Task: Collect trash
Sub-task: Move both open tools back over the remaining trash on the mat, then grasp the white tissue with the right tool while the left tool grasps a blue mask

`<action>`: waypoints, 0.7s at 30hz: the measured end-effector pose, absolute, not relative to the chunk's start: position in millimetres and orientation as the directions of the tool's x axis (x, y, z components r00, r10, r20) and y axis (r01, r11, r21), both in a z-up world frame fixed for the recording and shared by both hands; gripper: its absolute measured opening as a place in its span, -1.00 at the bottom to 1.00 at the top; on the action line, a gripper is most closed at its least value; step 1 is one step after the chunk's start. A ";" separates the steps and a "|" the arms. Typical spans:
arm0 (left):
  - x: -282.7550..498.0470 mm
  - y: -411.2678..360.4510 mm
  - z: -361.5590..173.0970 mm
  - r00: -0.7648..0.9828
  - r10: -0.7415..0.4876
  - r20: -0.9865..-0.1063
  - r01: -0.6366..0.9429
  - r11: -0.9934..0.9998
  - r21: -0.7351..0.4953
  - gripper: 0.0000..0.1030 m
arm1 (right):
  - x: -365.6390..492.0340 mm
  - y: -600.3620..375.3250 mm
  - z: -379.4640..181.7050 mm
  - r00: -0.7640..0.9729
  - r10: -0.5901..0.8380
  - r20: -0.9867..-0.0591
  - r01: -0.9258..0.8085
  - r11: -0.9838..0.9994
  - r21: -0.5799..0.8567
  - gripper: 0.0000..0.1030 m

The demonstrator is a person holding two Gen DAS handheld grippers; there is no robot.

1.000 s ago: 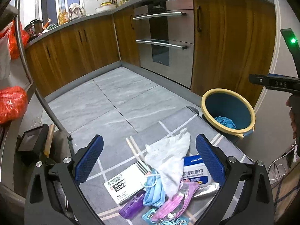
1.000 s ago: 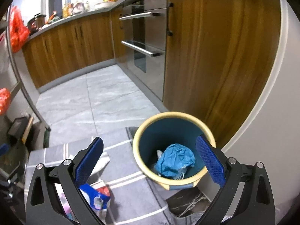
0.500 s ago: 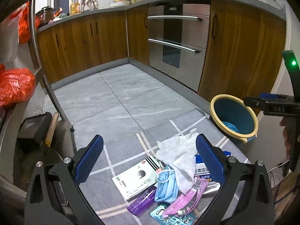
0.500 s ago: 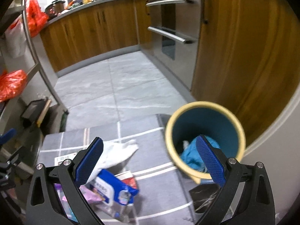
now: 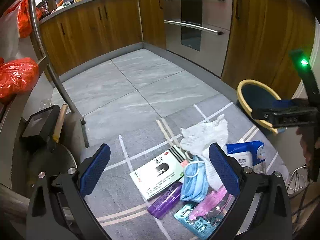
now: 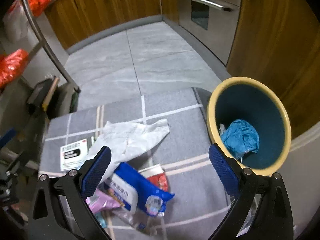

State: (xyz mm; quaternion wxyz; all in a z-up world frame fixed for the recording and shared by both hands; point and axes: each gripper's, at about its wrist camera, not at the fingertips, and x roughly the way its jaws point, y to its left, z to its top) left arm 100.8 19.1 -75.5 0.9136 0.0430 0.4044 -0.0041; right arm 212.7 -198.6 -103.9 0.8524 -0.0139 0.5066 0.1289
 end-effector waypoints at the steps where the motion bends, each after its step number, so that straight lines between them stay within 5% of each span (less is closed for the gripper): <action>1: 102.0 20.6 -77.7 0.669 0.036 -0.742 0.041 0.996 0.085 0.89 | 216.9 -196.8 -107.1 0.447 0.203 -0.871 -0.231 0.967 0.106 0.87; 11: 106.4 84.4 -105.5 0.585 0.119 -0.802 -0.085 0.993 0.085 0.89 | 260.0 -166.4 -157.1 0.314 0.186 -0.931 -0.150 0.978 0.145 0.80; 21: 105.5 83.6 -107.6 0.572 0.087 -0.815 -0.043 0.996 0.077 0.89 | 271.0 -147.9 -196.4 0.197 0.168 -0.966 -0.092 0.984 0.152 0.34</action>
